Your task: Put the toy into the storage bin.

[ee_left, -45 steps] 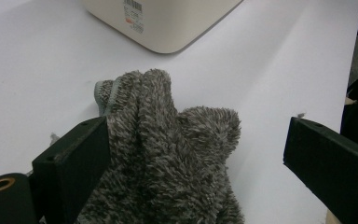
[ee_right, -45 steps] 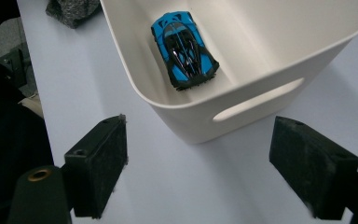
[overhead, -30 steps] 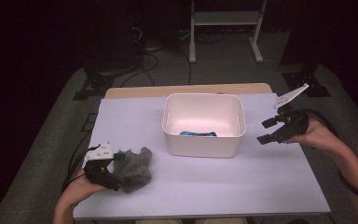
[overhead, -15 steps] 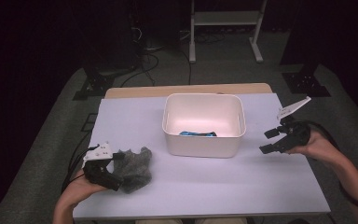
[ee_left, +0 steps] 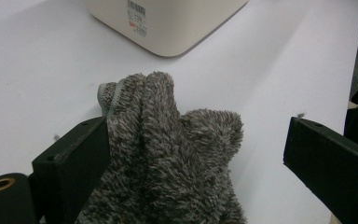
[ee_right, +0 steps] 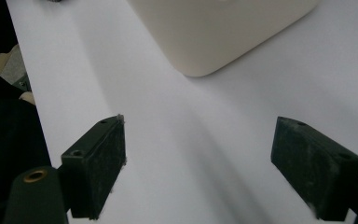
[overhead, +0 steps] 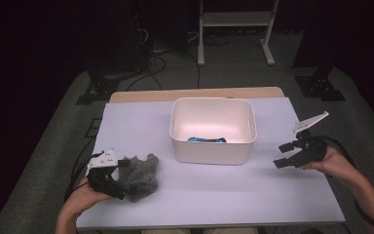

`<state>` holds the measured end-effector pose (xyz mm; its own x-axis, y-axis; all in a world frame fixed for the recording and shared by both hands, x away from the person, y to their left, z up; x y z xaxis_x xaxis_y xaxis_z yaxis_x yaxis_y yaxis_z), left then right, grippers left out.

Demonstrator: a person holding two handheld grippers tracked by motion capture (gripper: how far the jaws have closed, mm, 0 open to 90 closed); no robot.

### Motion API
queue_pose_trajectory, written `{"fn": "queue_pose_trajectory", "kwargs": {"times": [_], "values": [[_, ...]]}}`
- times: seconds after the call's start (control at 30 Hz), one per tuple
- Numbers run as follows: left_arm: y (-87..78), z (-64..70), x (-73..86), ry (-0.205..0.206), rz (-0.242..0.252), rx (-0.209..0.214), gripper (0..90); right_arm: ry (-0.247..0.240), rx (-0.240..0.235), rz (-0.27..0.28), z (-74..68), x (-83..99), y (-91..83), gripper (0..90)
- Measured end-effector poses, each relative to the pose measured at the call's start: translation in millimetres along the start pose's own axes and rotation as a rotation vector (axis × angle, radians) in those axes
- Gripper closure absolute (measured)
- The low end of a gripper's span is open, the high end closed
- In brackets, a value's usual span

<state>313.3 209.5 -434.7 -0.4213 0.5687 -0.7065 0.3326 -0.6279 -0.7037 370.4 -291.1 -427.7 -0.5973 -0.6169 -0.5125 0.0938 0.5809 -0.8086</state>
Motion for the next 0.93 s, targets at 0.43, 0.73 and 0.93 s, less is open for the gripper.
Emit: {"fn": "queue_pose_trajectory", "kwargs": {"times": [0.43,0.73,0.93], "values": [[1.0,0.3,-0.5,0.0,0.002,-0.004,6.6,0.036,-0.018,0.005,-0.2,23.1,10.4,16.7],[0.8,-2.1,-3.9,-0.003,0.025,-0.023,6.6,0.065,-0.04,0.004,-3.0,39.8,22.1,16.7],[1.9,-3.0,-7.5,0.003,0.035,-0.032,1.9,0.067,-0.045,0.02,-6.1,43.7,23.8,16.7]]}}
Point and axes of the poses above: each handheld gripper's, and its own axes: y roughly forward along the jaws, x roughly out of its underside, z roughly to its right, the point moved 7 cm from there along y, roughly forward along the jaws, and after that the axes turned 7 degrees about -z, right-handed, at the moved point
